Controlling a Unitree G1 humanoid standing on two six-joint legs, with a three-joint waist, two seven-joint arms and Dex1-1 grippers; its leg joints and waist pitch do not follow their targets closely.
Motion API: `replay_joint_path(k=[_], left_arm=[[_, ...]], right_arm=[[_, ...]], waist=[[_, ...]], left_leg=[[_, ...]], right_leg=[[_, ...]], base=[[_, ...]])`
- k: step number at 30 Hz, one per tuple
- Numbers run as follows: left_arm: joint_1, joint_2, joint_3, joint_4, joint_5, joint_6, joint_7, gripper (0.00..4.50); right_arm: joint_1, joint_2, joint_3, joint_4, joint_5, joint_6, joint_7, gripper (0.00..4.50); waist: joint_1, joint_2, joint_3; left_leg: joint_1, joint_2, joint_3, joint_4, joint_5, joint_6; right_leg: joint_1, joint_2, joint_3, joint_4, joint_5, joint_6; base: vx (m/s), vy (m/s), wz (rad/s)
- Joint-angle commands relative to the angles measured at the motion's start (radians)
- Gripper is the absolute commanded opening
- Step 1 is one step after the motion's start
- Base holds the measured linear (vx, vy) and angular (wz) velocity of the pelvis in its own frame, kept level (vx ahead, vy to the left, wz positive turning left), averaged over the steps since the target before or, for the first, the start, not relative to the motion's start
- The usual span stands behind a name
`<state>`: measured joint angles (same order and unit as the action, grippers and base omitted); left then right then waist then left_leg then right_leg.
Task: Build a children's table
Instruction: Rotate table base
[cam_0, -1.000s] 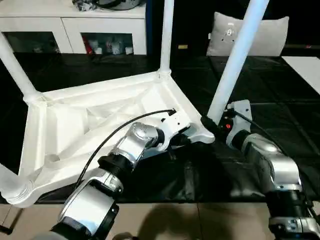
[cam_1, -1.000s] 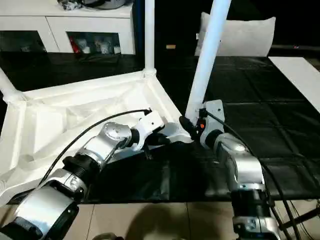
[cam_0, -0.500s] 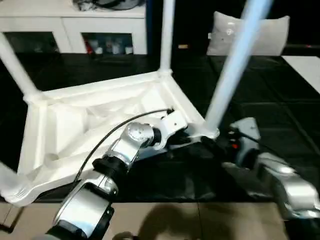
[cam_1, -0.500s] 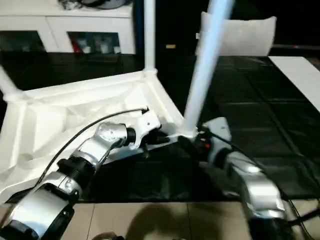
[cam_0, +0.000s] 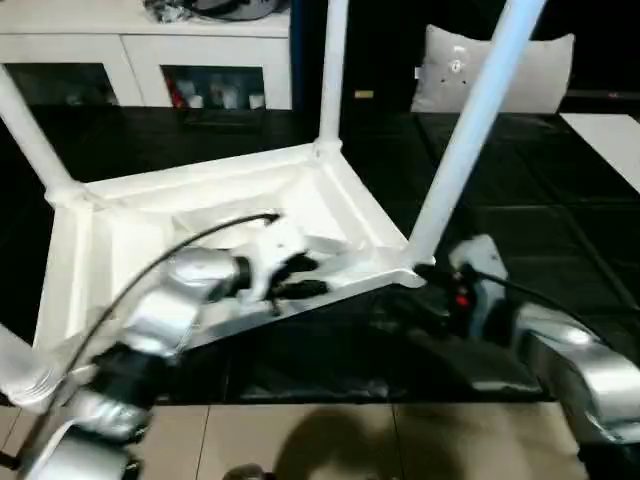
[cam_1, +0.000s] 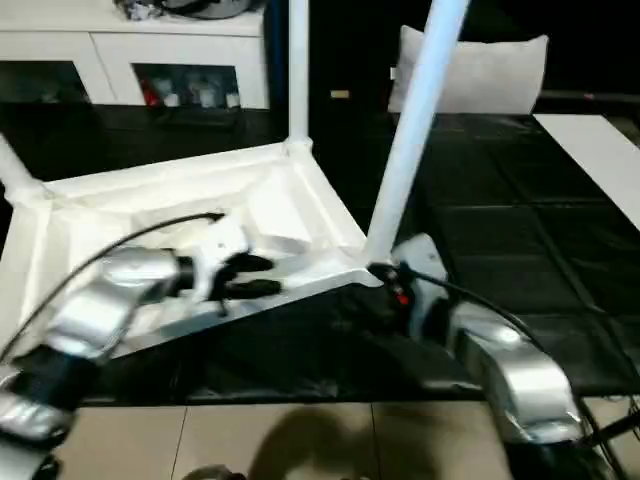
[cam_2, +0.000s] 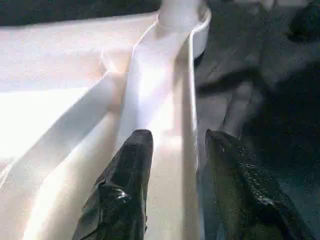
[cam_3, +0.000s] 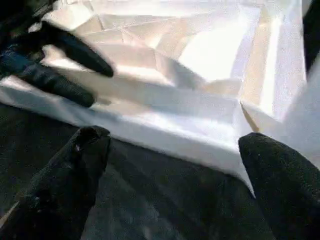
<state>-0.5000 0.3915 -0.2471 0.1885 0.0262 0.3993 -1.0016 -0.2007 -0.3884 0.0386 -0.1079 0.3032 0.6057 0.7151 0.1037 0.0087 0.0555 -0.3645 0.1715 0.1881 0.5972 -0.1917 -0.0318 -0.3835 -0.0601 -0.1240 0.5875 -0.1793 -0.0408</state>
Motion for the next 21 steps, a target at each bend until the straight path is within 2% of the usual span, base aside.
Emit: replay_joint_path(k=[1,2,3,5,6,7,8,9,10,11,15,17,19,21], left_arm=[[0.027,0.040,-0.006,-0.083,0.041,0.053,0.000,2.21],[0.036,0.053,-0.008,-0.096,0.048,0.064,0.000,2.27],[0.050,0.074,-0.012,-0.121,0.054,0.087,0.001,2.29],[0.061,0.087,-0.013,-0.142,0.050,0.105,-0.001,2.41],[0.080,0.108,-0.014,-0.182,0.036,0.139,-0.007,2.65],[0.097,0.126,-0.017,-0.215,0.028,0.166,-0.012,2.65],[0.101,0.131,-0.018,-0.224,0.027,0.174,-0.013,2.65],[0.111,0.140,-0.020,-0.239,0.026,0.184,-0.016,2.65],[0.127,0.149,-0.021,-0.263,0.022,0.207,-0.020,2.65],[0.135,0.152,-0.021,-0.272,0.022,0.214,-0.022,2.65],[0.154,0.161,-0.028,-0.293,0.026,0.240,-0.022,2.65],[0.168,0.180,-0.049,-0.286,0.052,0.235,-0.003,2.65],[0.170,0.179,-0.047,-0.281,0.057,0.227,0.009,2.65],[0.166,0.173,-0.039,-0.263,0.072,0.211,0.048,2.65]], right_arm=[[-0.063,0.043,0.028,0.082,-0.052,-0.054,-0.053,4.50],[-0.086,0.061,0.033,0.110,-0.068,-0.071,-0.074,4.50],[-0.118,0.083,0.042,0.148,-0.087,-0.093,-0.105,4.50],[-0.142,0.100,0.047,0.174,-0.093,-0.102,-0.120,4.50],[-0.181,0.128,0.057,0.217,-0.100,-0.119,-0.140,4.50],[-0.219,0.157,0.062,0.261,-0.103,-0.126,-0.157,4.50],[-0.231,0.166,0.063,0.275,-0.103,-0.126,-0.162,4.50],[-0.251,0.183,0.066,0.303,-0.109,-0.132,-0.175,4.50],[-0.293,0.216,0.066,0.362,-0.123,-0.147,-0.210,4.50],[-0.312,0.231,0.061,0.391,-0.125,-0.153,-0.227,4.50],[-0.366,0.274,0.030,0.488,-0.139,-0.188,-0.308,4.50],[-0.404,0.299,-0.006,0.572,-0.145,-0.226,-0.385,4.50],[-0.408,0.302,-0.015,0.586,-0.145,-0.231,-0.399,4.50],[-0.421,0.307,-0.042,0.621,-0.140,-0.247,-0.432,4.50]], waist=[[0.001,-0.004,-0.058],[0.000,-0.004,-0.060],[-0.001,0.002,-0.060],[-0.005,-0.001,-0.060],[-0.003,0.006,-0.064],[-0.005,0.003,-0.061],[-0.006,0.006,-0.063],[-0.009,0.003,-0.060],[-0.006,0.004,-0.062],[-0.009,0.004,-0.059],[-0.012,0.007,-0.059],[-0.013,0.005,-0.057],[-0.015,0.007,-0.058],[-0.015,0.012,-0.059]], left_leg=[[0.021,0.081,-0.039,-0.076,-0.184,0.021],[0.019,0.082,-0.042,-0.077,-0.183,0.013],[0.020,0.078,-0.041,-0.078,-0.182,0.005],[0.018,0.077,-0.040,-0.078,-0.179,0.001],[0.020,0.082,-0.042,-0.078,-0.172,-0.008],[0.015,0.079,-0.040,-0.080,-0.169,-0.004],[0.020,0.081,-0.041,-0.078,-0.171,-0.011],[0.014,0.076,-0.039,-0.079,-0.173,-0.007],[0.019,0.078,-0.038,-0.077,-0.179,-0.014],[0.017,0.076,-0.039,-0.078,-0.180,-0.015],[0.021,0.078,-0.040,-0.081,-0.202,-0.031],[0.022,0.076,-0.040,-0.082,-0.222,-0.039],[0.024,0.074,-0.039,-0.080,-0.227,-0.039],[0.024,0.074,-0.039,-0.080,-0.227,-0.040]], right_leg=[[0.033,-0.118,0.076,-0.087,-0.364,-0.107],[0.035,-0.121,0.076,-0.080,-0.351,-0.114],[0.033,-0.117,0.077,-0.080,-0.339,-0.118],[0.036,-0.117,0.078,-0.078,-0.317,-0.123],[0.038,-0.120,0.081,-0.065,-0.270,-0.144],[0.040,-0.114,0.080,-0.068,-0.265,-0.144],[0.036,-0.118,0.083,-0.062,-0.242,-0.159],[0.039,-0.114,0.082,-0.065,-0.251,-0.157],[0.037,-0.121,0.084,-0.065,-0.267,-0.157],[0.038,-0.118,0.084,-0.066,-0.275,-0.156],[0.036,-0.116,0.085,-0.067,-0.295,-0.147],[0.035,-0.117,0.086,-0.069,-0.315,-0.139],[0.034,-0.116,0.087,-0.072,-0.324,-0.130],[0.034,-0.115,0.087,-0.070,-0.318,-0.129]], base=[[0.000,0.000,0.00],[0.000,0.000,0.00],[0.000,0.000,0.00],[0.000,0.000,0.00],[0.000,0.000,0.00],[0.000,0.000,0.00],[0.000,0.000,0.00],[0.000,0.000,0.00],[0.000,0.000,0.00],[0.000,0.000,0.00],[0.000,0.000,0.00],[0.000,0.000,0.00],[0.000,0.000,0.00],[0.000,0.000,0.00]])
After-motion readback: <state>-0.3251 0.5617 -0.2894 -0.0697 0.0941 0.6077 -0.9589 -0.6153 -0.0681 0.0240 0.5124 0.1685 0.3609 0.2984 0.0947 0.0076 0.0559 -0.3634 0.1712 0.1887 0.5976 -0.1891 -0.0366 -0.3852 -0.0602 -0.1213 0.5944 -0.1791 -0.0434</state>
